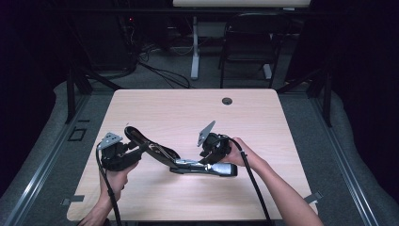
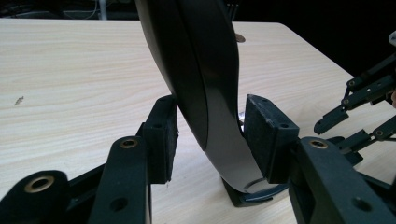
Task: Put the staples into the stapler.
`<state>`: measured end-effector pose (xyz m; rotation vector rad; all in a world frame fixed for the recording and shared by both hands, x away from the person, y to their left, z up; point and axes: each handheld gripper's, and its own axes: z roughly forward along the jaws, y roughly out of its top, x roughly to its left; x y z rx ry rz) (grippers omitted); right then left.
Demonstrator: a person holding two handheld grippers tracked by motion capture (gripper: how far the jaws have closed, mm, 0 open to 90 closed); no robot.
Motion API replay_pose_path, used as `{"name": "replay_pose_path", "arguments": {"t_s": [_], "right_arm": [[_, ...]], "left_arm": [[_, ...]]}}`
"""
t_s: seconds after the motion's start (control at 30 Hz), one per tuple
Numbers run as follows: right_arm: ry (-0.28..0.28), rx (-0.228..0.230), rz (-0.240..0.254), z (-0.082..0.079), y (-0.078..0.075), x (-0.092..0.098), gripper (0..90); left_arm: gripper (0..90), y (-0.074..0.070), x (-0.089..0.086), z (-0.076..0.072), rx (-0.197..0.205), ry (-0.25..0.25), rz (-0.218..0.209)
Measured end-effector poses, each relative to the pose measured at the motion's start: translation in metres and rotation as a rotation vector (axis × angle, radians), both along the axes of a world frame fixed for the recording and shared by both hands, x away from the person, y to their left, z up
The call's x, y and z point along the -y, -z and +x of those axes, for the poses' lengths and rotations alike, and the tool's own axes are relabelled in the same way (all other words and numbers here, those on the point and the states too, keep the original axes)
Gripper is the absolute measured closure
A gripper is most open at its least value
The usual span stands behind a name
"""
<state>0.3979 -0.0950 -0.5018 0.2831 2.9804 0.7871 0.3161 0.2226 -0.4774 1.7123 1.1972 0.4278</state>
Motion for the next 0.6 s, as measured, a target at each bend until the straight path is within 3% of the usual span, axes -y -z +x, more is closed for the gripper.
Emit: {"name": "replay_pose_path", "arguments": {"t_s": [0.13, 0.6], "right_arm": [[0.019, 0.001, 0.006, -0.0012, -0.0008, 0.0012, 64.8], [0.084, 0.003, 0.033, -0.0043, -0.0098, 0.0072, 61.1]], "left_arm": [[51.3, 0.001, 0.0012, 0.0005, -0.025, 0.019, 0.005], [43.1, 0.0039, 0.0026, 0.0012, -0.055, 0.043, 0.01]]}}
